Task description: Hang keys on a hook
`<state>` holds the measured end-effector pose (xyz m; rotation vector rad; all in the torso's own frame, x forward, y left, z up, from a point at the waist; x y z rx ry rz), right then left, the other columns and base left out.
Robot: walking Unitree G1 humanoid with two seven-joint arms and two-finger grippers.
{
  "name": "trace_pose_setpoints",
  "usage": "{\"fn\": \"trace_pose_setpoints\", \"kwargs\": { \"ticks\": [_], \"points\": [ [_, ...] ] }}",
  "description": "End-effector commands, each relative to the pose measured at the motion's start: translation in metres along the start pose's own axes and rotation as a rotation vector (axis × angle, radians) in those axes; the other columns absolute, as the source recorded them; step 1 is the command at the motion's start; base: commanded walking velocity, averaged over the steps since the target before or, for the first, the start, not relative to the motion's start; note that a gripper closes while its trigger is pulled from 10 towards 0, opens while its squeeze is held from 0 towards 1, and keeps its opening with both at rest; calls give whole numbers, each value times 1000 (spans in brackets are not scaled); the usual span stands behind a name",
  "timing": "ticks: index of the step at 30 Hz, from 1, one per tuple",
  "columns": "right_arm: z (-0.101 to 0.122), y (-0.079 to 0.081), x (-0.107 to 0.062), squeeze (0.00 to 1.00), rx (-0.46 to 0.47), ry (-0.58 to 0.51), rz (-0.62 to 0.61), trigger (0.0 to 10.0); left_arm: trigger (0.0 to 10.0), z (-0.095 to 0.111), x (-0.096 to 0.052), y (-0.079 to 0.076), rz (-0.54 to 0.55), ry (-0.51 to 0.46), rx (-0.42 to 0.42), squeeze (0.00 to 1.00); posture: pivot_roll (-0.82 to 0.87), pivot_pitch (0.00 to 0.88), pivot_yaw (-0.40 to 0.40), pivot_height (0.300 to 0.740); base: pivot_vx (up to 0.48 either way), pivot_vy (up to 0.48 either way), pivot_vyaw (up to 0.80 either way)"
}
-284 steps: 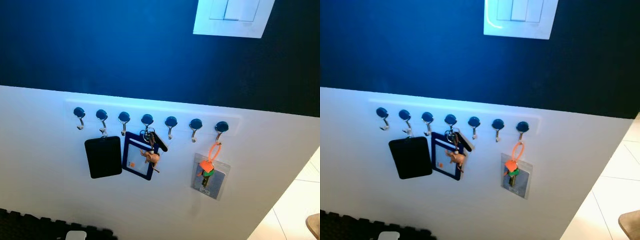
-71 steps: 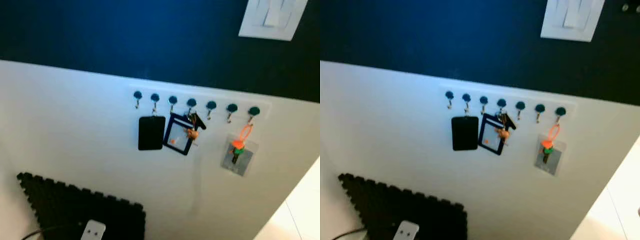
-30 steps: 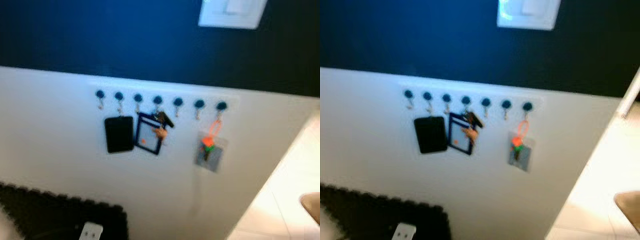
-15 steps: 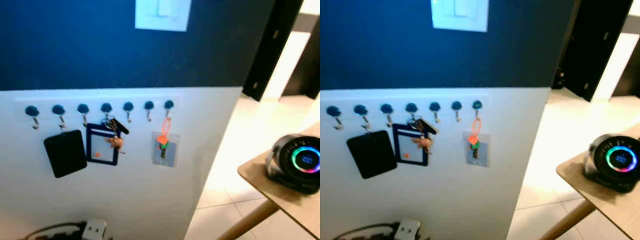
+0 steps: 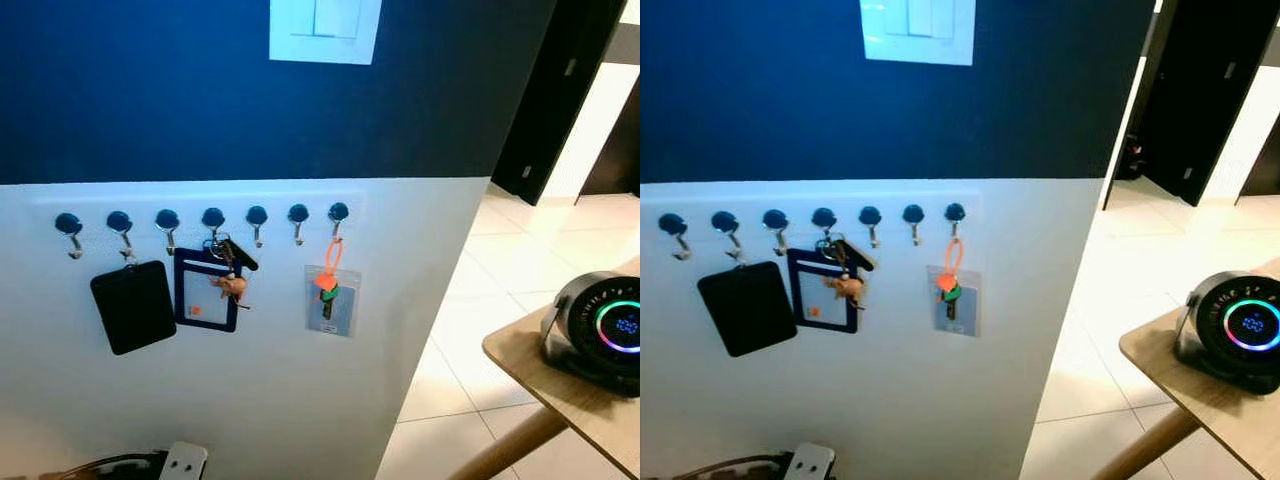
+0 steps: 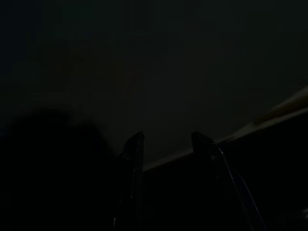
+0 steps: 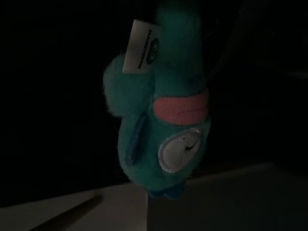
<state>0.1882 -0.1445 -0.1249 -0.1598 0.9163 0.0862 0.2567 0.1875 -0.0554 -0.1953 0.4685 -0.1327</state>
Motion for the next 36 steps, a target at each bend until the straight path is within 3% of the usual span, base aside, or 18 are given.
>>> {"fn": "trace_pose_setpoints", "kwargs": {
  "ticks": [1, 6, 30, 36],
  "points": [
    [-4, 0, -1, 0, -7, 6, -2, 10000, 10000, -4, -2, 0, 6, 4, -14, 0, 33, 61, -31, 740, 0, 0, 0],
    [-5, 0, -1, 0, -11, 7, -2, 10000, 10000, -4, -2, 0, 5, 2, -16, 0, 32, 58, -32, 740, 0, 0, 0],
    [-3, -1, -1, 0, -21, 7, 1, 10000, 10000, -1, -2, 3, 16, -4, -23, 0, 39, 65, -33, 740, -300, 0, 0],
    [-3, -1, -1, 0, -23, 6, 0, 10000, 10000, -1, -2, 4, 18, -1, -16, 0, 43, 63, -31, 740, 0, 0, 0]
  ]
}}
Point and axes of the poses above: a point about 5 cm out from each wrist's last joint towards the gripper, its own x axis pointing out of the wrist towards the gripper, its own z axis along the axis of the wrist's last joint, y = z × x, the point moved 4 cm from there along x, pointing out of the wrist towards the gripper, and after that the axes turned 14 degrees about -x, right-handed, at the moved point
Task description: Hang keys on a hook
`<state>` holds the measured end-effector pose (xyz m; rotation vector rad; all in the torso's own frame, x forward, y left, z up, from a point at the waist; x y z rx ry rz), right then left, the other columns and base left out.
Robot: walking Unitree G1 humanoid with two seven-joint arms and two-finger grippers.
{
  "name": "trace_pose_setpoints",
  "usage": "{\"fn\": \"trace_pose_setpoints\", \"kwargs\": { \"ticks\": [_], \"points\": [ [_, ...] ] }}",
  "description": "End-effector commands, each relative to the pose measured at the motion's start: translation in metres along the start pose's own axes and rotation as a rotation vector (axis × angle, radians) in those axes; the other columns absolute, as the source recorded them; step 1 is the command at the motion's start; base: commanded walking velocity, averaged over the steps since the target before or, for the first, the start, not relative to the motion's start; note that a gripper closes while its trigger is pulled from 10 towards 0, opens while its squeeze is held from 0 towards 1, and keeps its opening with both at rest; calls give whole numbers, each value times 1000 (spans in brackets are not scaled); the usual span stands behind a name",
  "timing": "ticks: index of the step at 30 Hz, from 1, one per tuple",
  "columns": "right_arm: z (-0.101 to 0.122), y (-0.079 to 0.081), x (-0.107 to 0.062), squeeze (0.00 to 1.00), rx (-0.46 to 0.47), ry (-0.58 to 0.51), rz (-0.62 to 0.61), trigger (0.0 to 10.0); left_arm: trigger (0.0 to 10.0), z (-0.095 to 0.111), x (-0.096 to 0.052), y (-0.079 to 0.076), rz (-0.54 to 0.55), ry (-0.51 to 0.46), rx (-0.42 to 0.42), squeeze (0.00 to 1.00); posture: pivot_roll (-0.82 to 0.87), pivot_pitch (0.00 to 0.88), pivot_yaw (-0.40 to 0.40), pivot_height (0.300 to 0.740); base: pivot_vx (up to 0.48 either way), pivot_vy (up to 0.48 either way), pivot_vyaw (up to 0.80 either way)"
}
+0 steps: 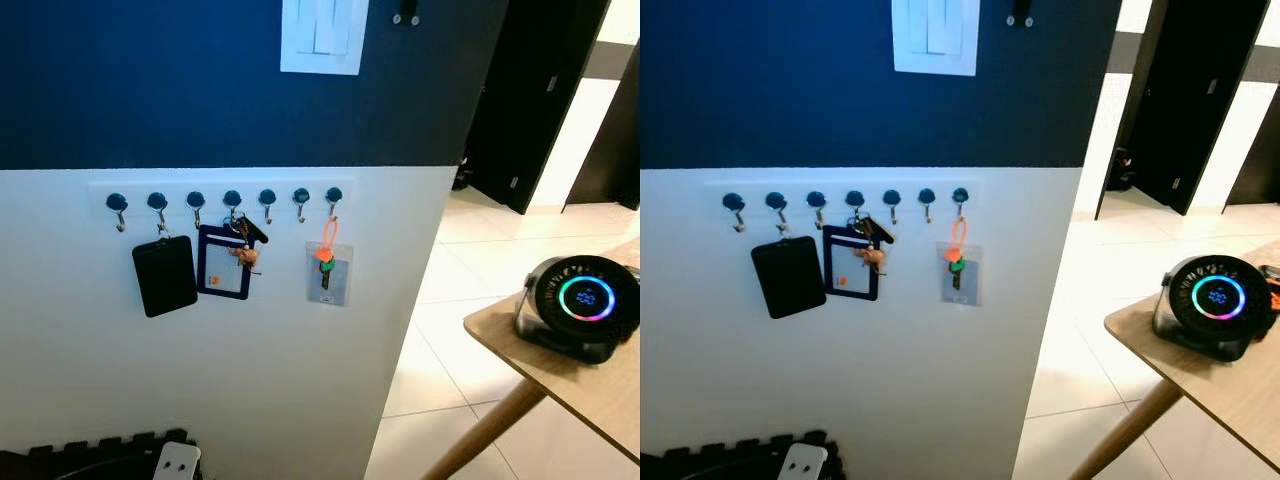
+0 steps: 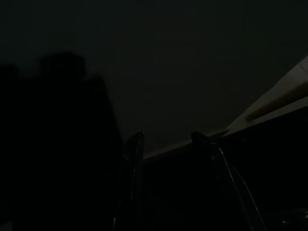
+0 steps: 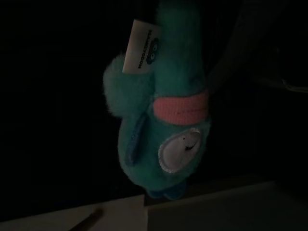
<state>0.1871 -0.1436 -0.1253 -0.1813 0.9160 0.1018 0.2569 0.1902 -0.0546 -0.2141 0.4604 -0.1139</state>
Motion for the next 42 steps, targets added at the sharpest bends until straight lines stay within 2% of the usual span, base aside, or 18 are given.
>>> {"fn": "trace_pose_setpoints", "kwargs": {
  "ticks": [1, 42],
  "points": [
    [-1, -2, 0, 0, 2, 6, -4, 10000, 10000, -2, -1, 2, 6, 11, 9, 0, 44, 64, -30, 740, 0, 0, 0],
    [0, 0, 0, 0, 3, 2, -3, 10000, 10000, 0, 0, 1, 0, 9, 9, 0, 46, 68, -27, 740, -19, 0, 0]
  ]
}}
Point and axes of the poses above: a point about 5 cm out from each wrist's last joint towards the gripper, its own x axis pointing out of the wrist towards the gripper, its own z axis along the axis of the wrist's last joint, y = z × x, the point moved 4 cm from there along x, pointing out of the wrist towards the gripper, and after that the axes turned 14 degrees about -x, right-handed, at the moved point
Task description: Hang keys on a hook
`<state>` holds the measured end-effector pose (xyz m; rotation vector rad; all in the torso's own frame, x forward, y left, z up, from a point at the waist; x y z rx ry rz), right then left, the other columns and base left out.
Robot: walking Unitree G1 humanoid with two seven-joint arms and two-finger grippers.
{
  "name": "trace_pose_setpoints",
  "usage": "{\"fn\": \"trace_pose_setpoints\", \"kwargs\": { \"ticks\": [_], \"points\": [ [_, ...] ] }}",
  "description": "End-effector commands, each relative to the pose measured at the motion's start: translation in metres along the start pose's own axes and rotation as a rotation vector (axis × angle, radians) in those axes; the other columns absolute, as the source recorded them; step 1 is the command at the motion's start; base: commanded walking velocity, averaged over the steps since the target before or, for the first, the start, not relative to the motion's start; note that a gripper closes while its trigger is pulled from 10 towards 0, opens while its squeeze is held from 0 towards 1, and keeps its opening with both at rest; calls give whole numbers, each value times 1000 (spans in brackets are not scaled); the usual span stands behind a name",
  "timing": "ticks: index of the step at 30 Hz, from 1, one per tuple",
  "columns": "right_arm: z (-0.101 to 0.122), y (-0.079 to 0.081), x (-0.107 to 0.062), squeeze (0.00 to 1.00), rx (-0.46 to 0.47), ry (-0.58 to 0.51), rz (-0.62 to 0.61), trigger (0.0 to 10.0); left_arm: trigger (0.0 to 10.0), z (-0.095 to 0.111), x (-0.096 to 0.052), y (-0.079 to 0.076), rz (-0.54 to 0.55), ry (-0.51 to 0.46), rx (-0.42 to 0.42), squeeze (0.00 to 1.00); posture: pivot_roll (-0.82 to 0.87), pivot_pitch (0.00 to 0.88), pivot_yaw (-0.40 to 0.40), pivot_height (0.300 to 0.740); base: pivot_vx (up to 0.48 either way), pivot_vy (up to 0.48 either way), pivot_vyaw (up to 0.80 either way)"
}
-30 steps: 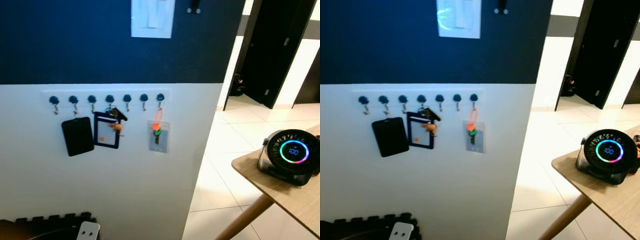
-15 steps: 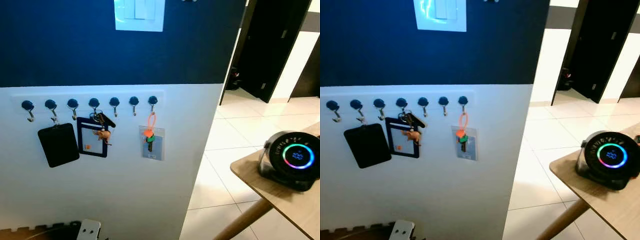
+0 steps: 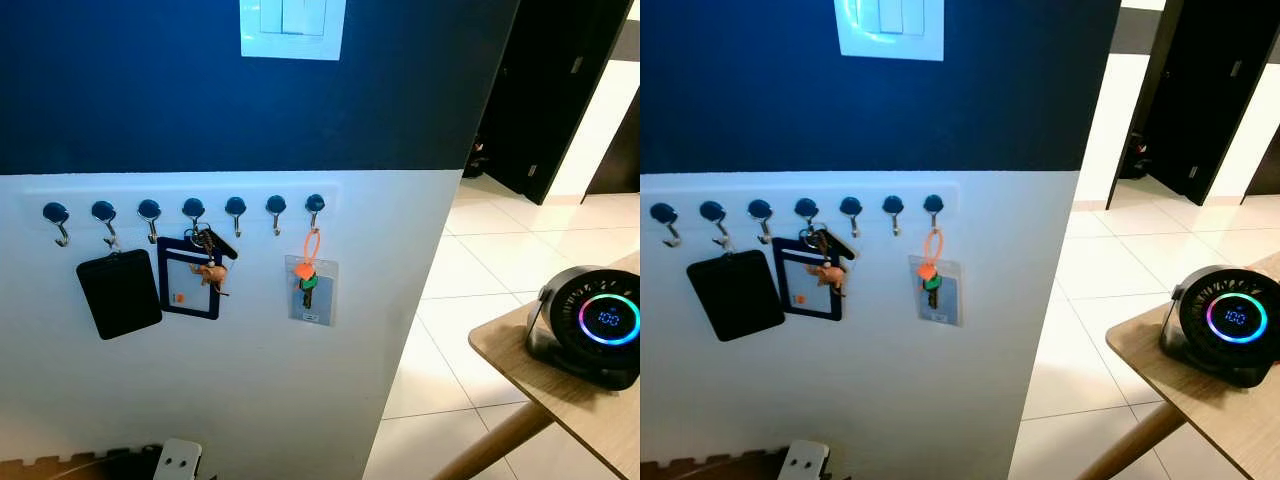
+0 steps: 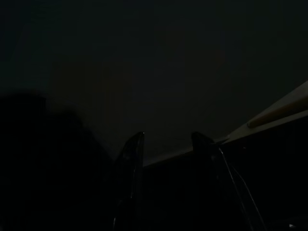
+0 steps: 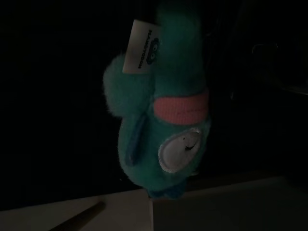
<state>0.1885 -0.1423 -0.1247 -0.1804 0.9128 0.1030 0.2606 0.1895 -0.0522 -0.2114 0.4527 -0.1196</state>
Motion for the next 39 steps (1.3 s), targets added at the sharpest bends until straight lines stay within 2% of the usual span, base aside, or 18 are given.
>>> {"fn": "trace_pose_setpoints", "kwargs": {
  "ticks": [1, 25, 33, 34, 36, 37, 39],
  "points": [
    [-2, -2, 0, 0, 2, 5, -4, 10000, 10000, -4, -2, 2, 5, 15, 5, 0, 45, 69, -29, 740, -277, 0, 0],
    [-2, -1, 0, 0, -2, 6, -1, 10000, 10000, -4, -2, 2, 4, 21, 13, 0, 47, 66, -29, 740, -332, 0, 0],
    [-3, 1, -1, 0, 0, 3, 1, 10000, 10000, -5, -2, 5, 14, 42, 28, 0, 48, 61, -21, 740, 0, 0, 0],
    [-7, -6, -2, 0, 2, 8, -5, 10000, 10000, -5, -2, 6, 15, 43, 29, 0, 48, 60, -21, 740, 0, 0, 0],
    [-16, -39, -7, 0, 8, -5, -34, 10000, 10000, -4, -1, 6, 15, 42, 30, 0, 49, 58, -21, 740, 0, 0, 0],
    [-18, -50, -9, 0, 8, -16, -43, 10000, 10000, -4, -1, 6, 15, 42, 31, 0, 49, 58, -20, 740, 0, 0, 0],
    [-16, -57, -10, 0, 7, -39, -49, 10000, 10000, -3, 0, 6, 18, 43, 35, 0, 49, 59, -20, 740, 0, 0, 0]
  ]
}}
Point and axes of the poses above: a point about 5 cm out from each wrist's last joint towards the gripper, its own x axis pointing out of the wrist towards the gripper, its own z axis along the axis of the wrist's last joint, y = z × x, the point moved 4 cm from there along x, pointing out of the wrist towards the gripper, and after that the axes turned 14 degrees about -x, right-handed, at the moved point
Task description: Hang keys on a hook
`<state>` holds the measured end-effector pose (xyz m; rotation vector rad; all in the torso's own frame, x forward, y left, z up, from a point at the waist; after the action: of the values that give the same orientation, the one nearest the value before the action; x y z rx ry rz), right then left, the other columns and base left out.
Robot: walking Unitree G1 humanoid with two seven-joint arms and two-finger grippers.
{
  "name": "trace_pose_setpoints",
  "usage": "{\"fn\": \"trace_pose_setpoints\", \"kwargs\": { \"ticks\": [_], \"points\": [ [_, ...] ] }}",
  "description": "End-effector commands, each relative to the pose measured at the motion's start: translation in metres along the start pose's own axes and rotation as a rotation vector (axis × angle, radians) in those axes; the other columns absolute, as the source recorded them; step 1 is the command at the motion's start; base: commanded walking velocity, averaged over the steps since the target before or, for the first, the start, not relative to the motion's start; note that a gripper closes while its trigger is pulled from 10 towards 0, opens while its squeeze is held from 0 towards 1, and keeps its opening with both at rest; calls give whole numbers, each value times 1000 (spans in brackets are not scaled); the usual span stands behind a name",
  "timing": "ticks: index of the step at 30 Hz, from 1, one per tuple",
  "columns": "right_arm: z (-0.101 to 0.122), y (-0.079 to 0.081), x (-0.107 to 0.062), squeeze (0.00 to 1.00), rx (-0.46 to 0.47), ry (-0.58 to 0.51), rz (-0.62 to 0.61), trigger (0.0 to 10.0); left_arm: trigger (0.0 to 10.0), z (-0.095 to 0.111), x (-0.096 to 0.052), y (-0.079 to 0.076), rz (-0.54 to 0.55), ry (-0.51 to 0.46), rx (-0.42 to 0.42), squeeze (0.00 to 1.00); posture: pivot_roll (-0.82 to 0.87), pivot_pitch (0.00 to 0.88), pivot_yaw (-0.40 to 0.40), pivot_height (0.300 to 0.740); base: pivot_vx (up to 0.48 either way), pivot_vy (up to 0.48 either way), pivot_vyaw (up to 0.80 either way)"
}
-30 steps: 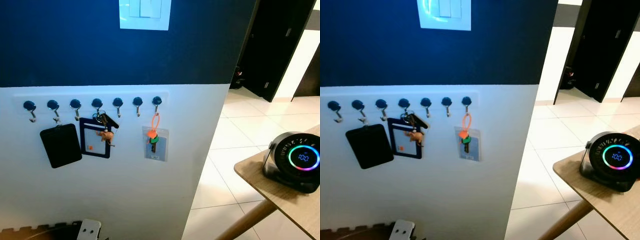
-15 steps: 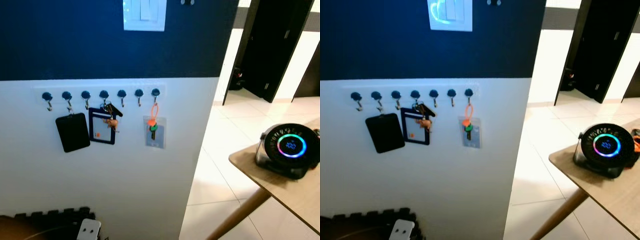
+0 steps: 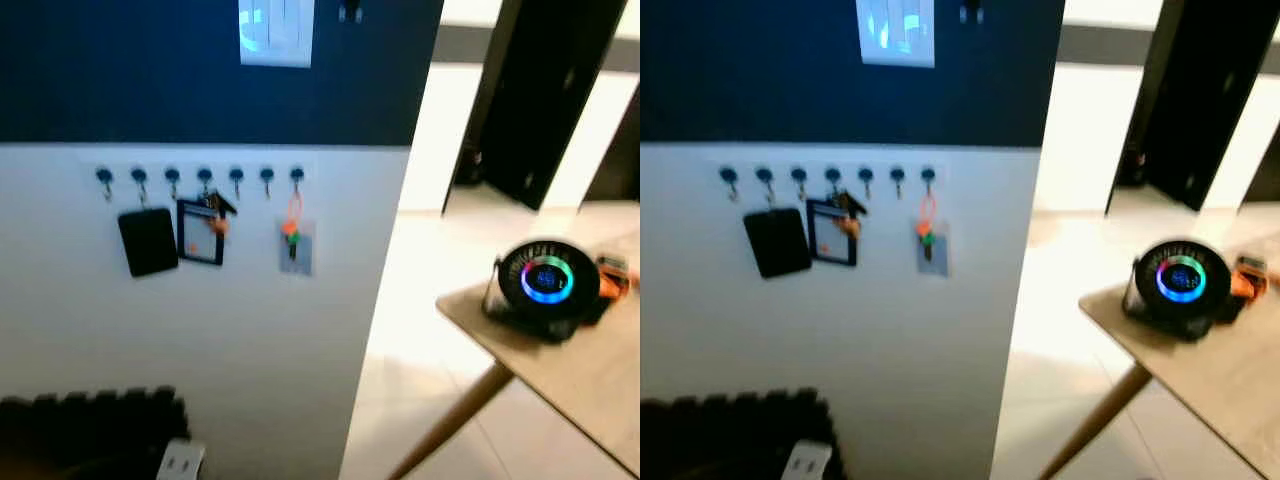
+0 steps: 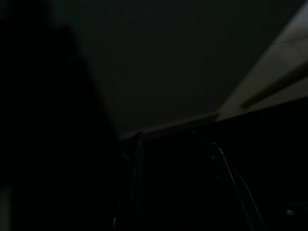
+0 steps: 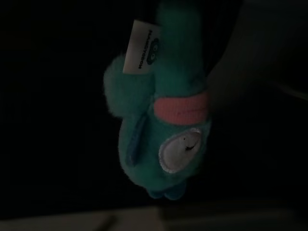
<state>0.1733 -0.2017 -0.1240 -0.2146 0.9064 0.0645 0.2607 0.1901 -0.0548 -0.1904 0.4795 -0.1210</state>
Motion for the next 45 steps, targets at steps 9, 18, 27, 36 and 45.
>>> {"fn": "trace_pose_setpoints", "kwargs": {
  "ticks": [9, 18, 27, 36, 45],
  "points": [
    [20, -2, 3, 0, 18, -89, 2, 10000, 10000, 4, 2, 6, 41, 3, 15, 0, 47, 68, -19, 740, 0, 0, 0],
    [30, -6, 3, 0, 15, -133, 4, 10000, 10000, 2, 2, 7, 75, 9, 2, 0, 45, 69, -27, 740, 0, 0, 0],
    [32, -6, 3, 0, 12, -143, 5, 10000, 10000, 2, 1, 16, 133, 13, 15, 0, 46, 71, -30, 740, 0, 0, 0],
    [41, 1, 4, 0, -27, -169, 34, 10000, 10000, 4, 2, 19, 155, 16, 33, 0, 46, 70, -26, 740, 0, -427, 0],
    [40, -2, 4, 0, 15, -166, 20, 10000, 10000, 2, 2, 22, 194, 27, 8, 0, 46, 73, -30, 740, 0, -119, 417]
  ]
}}
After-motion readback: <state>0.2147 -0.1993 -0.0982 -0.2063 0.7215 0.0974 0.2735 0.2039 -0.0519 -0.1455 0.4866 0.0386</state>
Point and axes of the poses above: a point about 5 cm out from each wrist's last joint towards the gripper, its own x axis pointing out of the wrist towards the gripper, its own z axis along the axis of the wrist's last joint, y = z × x, the point moved 4 cm from there along x, pointing out of the wrist towards the gripper, and after that the axes turned 14 degrees about -x, right-handed, at the moved point
